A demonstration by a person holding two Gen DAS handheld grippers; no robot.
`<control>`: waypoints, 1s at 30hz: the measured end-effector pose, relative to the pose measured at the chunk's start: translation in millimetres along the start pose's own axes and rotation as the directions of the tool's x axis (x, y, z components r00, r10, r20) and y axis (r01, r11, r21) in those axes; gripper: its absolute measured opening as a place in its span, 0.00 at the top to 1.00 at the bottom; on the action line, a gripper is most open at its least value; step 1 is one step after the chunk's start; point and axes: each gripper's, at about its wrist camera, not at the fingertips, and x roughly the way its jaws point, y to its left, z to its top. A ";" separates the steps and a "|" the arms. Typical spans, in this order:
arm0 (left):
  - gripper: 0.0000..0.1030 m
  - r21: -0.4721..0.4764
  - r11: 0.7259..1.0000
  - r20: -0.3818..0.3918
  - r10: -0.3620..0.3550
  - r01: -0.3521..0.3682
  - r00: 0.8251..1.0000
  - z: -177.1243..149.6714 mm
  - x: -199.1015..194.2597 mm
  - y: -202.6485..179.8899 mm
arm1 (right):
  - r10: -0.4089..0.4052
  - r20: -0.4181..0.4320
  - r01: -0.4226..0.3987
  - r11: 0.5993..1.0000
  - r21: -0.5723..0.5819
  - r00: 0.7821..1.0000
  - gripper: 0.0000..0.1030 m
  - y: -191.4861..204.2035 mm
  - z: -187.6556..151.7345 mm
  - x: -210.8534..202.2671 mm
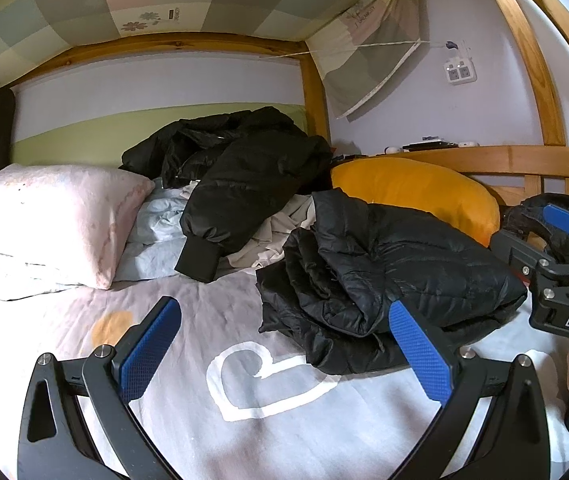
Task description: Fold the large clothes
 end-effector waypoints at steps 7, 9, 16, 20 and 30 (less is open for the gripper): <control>0.00 0.004 1.000 -0.004 0.000 0.000 1.000 -0.3 0.7 -0.3 | 0.006 -0.014 -0.006 1.000 0.005 1.000 0.00 -2.7 0.1 3.8; 0.00 0.002 1.000 -0.006 0.000 0.000 1.000 0.0 1.2 -0.1 | 0.008 -0.019 -0.007 1.000 0.009 1.000 0.00 -3.6 0.2 5.4; 0.00 -0.008 1.000 -0.020 -0.010 0.010 1.000 -0.7 3.1 0.5 | 0.011 -0.021 -0.011 1.000 0.004 1.000 0.00 -2.9 0.5 7.4; 0.00 -0.006 1.000 -0.020 -0.010 0.010 1.000 -0.5 4.1 -0.2 | 0.012 -0.022 -0.012 1.000 0.003 1.000 0.00 -2.8 0.6 8.1; 0.00 -0.008 1.000 -0.019 0.003 -0.003 1.000 -0.7 3.7 0.1 | 0.012 -0.024 -0.012 1.000 0.003 1.000 0.00 -2.3 0.6 8.3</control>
